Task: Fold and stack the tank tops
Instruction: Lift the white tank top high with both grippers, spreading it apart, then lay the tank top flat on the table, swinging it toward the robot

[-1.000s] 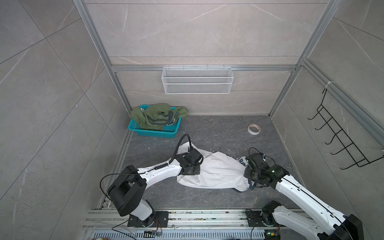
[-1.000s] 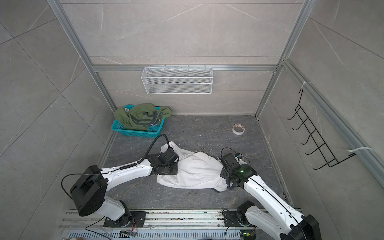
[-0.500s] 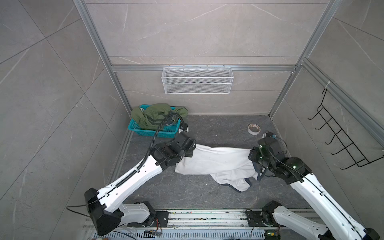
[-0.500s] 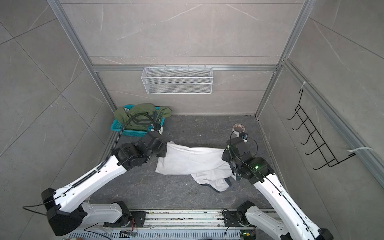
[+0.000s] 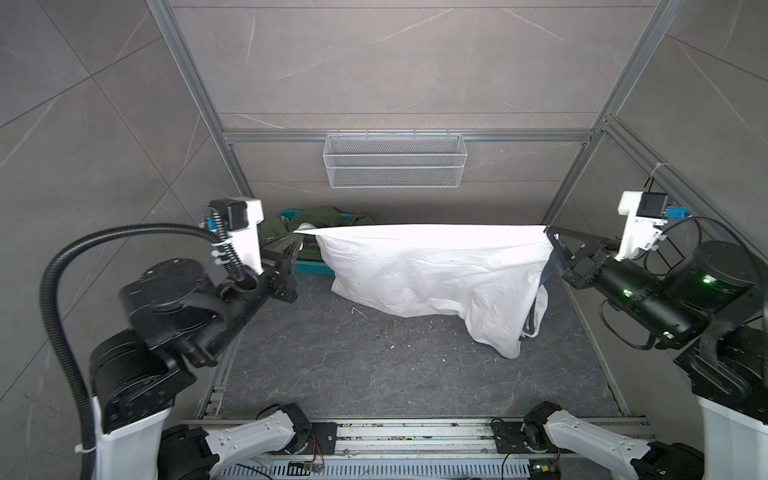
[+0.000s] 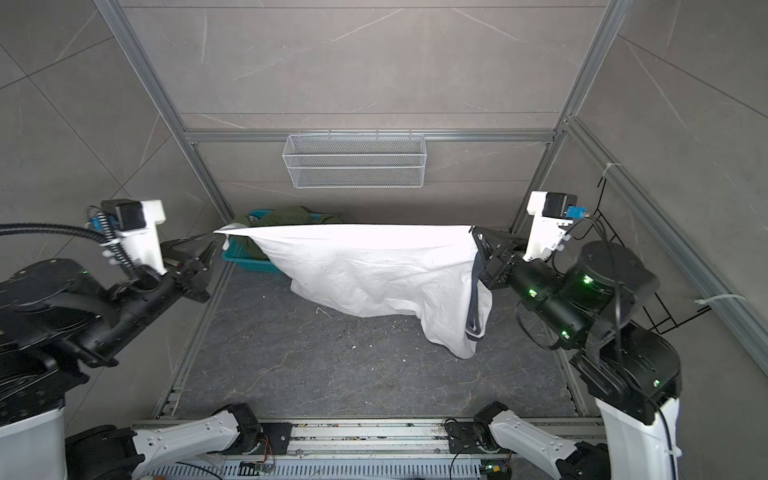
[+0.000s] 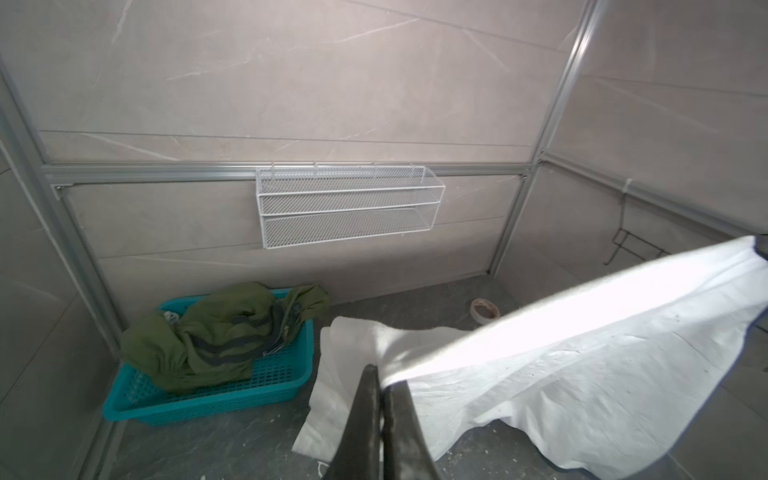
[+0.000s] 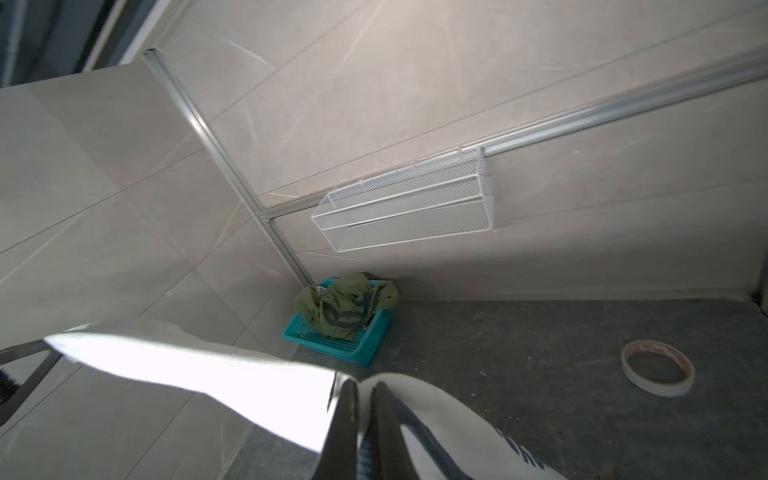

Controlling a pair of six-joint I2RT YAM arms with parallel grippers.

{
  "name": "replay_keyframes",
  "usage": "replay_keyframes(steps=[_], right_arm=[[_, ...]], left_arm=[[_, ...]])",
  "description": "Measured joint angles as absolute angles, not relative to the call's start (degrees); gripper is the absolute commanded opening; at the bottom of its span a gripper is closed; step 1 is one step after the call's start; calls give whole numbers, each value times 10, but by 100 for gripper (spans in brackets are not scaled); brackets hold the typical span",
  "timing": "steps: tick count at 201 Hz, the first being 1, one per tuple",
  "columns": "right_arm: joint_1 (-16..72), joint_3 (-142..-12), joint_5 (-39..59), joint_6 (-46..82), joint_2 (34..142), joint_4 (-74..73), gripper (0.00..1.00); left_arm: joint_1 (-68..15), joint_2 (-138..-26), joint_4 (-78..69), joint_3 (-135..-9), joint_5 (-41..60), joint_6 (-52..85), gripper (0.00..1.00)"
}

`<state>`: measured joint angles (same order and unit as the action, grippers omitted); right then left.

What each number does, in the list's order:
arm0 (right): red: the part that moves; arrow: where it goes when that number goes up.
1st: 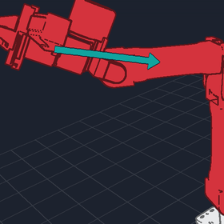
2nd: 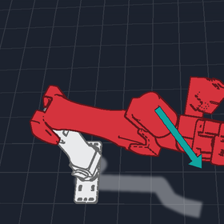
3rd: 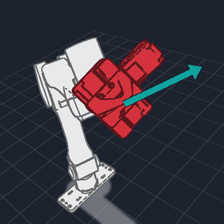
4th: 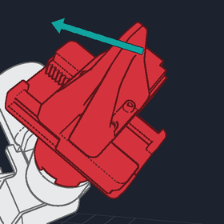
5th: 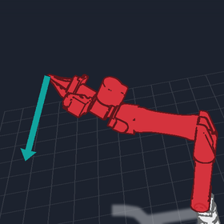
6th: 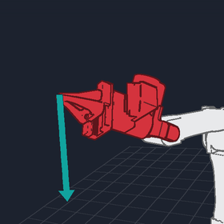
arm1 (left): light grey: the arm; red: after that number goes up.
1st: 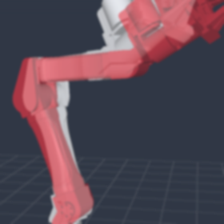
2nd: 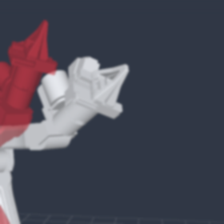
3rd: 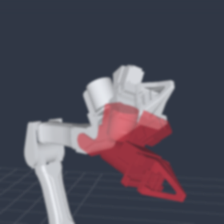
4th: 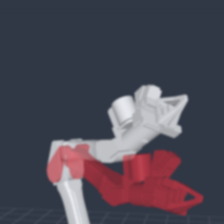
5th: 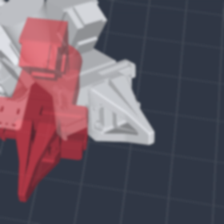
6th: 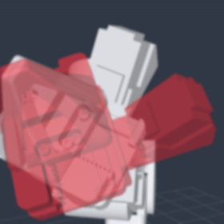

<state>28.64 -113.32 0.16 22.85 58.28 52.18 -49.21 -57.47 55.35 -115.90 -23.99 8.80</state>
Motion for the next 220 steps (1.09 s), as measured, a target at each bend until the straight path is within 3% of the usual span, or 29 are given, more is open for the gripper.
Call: replay_keyframes(steps=[42, 75, 110, 144, 176, 220], right_arm=[[287, -1165, 63, 227, 576, 555, 0], [286, -1095, 27, 227, 583, 557, 0], [284, -977, -51, 229, 662, 547, 0], [281, -865, -80, 232, 795, 501, 0], [273, -843, -77, 234, 921, 461, 43], [232, -825, -74, 240, 961, 432, 62]], left_arm=[[-492, -553, 566, -1150, -190, 93, 0], [-491, -570, 562, -1089, -288, 101, 0], [-472, -700, 571, -1051, -442, 139, 0], [-379, -867, 566, -962, -435, 212, 0], [-302, -978, 572, -902, -407, 255, 0], [-242, -1007, 548, -897, -372, 263, 0]])
